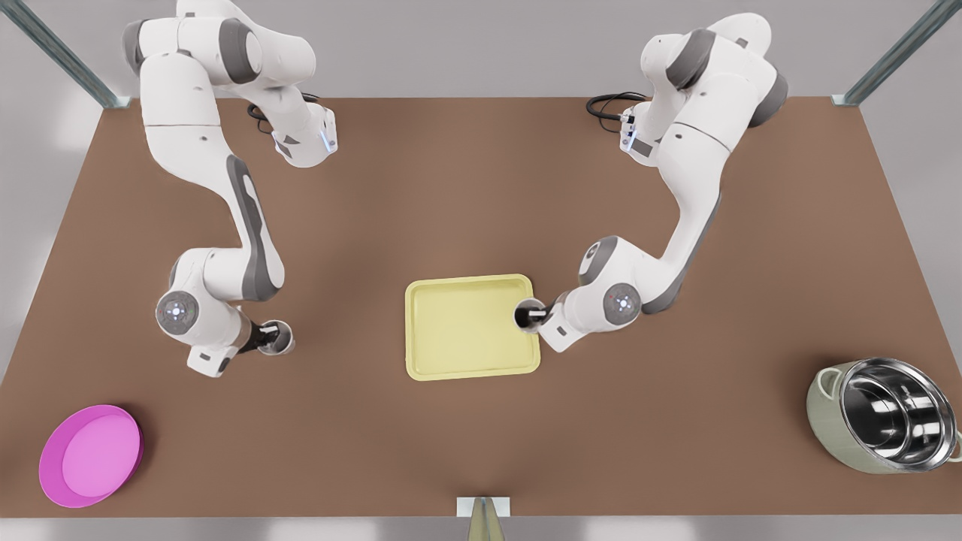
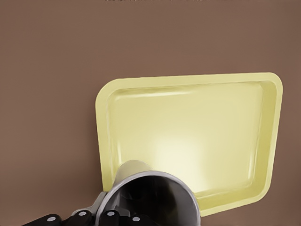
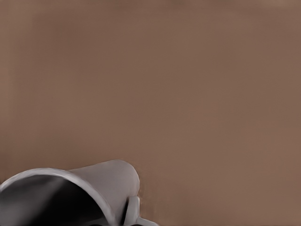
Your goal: Use both arms to respectively pick up the white IKEA cups from the middle-left and middle-right positions, then place the white IKEA cups onto the middle-middle tray, ensuring that the cups remain upright and do not tip over
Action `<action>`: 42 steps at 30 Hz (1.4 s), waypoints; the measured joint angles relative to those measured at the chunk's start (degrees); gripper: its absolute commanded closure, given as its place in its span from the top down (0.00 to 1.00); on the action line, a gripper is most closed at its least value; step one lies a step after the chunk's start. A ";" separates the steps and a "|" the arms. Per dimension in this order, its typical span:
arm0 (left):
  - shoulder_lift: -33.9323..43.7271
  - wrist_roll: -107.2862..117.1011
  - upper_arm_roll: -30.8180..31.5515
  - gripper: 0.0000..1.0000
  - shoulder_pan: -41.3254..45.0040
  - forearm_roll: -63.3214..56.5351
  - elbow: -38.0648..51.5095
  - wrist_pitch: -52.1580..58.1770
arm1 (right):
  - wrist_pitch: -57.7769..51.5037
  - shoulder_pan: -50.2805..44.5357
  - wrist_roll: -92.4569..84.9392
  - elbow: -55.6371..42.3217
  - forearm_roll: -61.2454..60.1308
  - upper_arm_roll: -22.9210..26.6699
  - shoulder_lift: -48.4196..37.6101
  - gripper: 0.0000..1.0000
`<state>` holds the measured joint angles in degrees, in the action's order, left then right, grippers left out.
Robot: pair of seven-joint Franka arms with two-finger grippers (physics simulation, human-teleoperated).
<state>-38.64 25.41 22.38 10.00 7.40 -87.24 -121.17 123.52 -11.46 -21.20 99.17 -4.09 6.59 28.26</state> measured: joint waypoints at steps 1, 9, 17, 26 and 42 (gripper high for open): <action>-0.53 1.14 0.05 0.22 0.50 -0.36 -0.03 -1.30 | -0.49 -2.70 0.56 -0.83 -0.46 0.00 0.04 0.21; -2.69 8.40 0.18 0.22 2.18 -2.97 -2.19 -11.63 | -2.14 -19.08 7.60 -4.41 -5.73 -0.02 0.62 0.21; -2.88 12.98 0.12 0.35 2.43 -4.03 -4.80 -17.20 | -2.23 -21.38 15.61 -15.21 -11.40 0.00 10.17 0.21; -2.61 15.72 0.19 1.00 2.41 -4.81 -4.99 -18.93 | -0.08 -22.56 21.23 -15.96 -14.63 0.00 14.27 0.21; 19.75 8.71 -9.52 1.00 -9.98 -15.36 11.45 33.39 | 1.68 -23.09 29.18 -16.41 -13.43 0.12 12.42 1.00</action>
<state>-18.88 34.12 12.86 0.02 -7.96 -75.80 -87.79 125.21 -34.55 7.98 82.76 -17.52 6.71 40.67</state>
